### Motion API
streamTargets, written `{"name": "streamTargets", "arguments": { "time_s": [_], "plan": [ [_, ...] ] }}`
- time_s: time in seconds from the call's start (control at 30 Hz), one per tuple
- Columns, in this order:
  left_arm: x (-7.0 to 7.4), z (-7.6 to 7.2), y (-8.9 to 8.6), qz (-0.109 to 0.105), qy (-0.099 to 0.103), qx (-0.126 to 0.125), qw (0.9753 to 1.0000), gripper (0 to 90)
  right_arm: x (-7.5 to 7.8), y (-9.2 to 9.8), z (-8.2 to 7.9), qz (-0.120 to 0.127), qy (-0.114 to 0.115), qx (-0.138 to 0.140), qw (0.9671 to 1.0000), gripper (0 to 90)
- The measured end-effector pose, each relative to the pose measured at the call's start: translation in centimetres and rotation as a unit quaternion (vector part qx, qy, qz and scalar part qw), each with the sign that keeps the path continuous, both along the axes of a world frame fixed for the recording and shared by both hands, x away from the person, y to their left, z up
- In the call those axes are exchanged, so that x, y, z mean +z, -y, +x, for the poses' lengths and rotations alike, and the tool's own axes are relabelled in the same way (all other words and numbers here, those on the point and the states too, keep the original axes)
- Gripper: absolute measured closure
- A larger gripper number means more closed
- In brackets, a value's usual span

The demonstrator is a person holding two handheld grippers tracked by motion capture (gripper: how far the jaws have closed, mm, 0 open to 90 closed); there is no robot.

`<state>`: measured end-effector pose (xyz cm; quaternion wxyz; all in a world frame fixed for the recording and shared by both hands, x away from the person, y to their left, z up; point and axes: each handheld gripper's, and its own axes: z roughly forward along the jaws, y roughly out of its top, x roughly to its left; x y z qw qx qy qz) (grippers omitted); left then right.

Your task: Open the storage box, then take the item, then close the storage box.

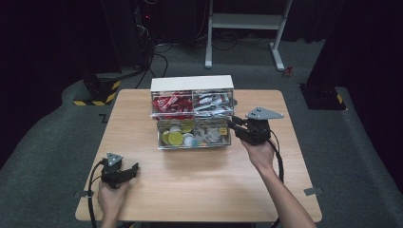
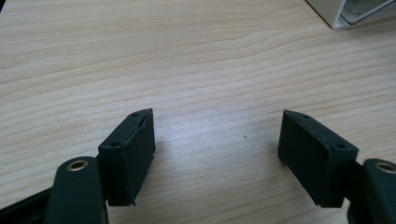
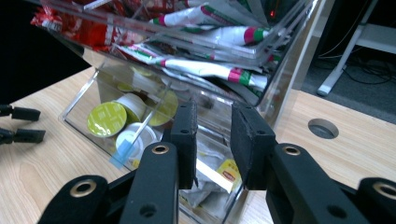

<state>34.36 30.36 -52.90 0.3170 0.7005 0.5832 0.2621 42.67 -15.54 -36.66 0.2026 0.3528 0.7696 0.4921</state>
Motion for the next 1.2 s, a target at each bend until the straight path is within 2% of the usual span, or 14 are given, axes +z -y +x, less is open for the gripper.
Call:
{"name": "streamTargets", "arguments": {
  "time_s": [0.47,0.83,1.2],
  "plan": [
    [0.0,0.0,0.0,0.0,0.0,0.0,1.0,27.6,1.5,-1.6,1.0,-0.006,0.002,-0.001,1.0,71.8],
    [0.0,0.0,0.0,0.0,0.001,0.0,1.0,27.7,1.8,-1.8,1.2,-0.008,0.001,-0.005,1.0,71.9],
    [0.0,-0.1,0.1,0.0,0.0,-0.004,1.0,27.7,3.2,-1.9,1.4,-0.01,0.009,-0.003,0.9999,71.7]
  ]
}}
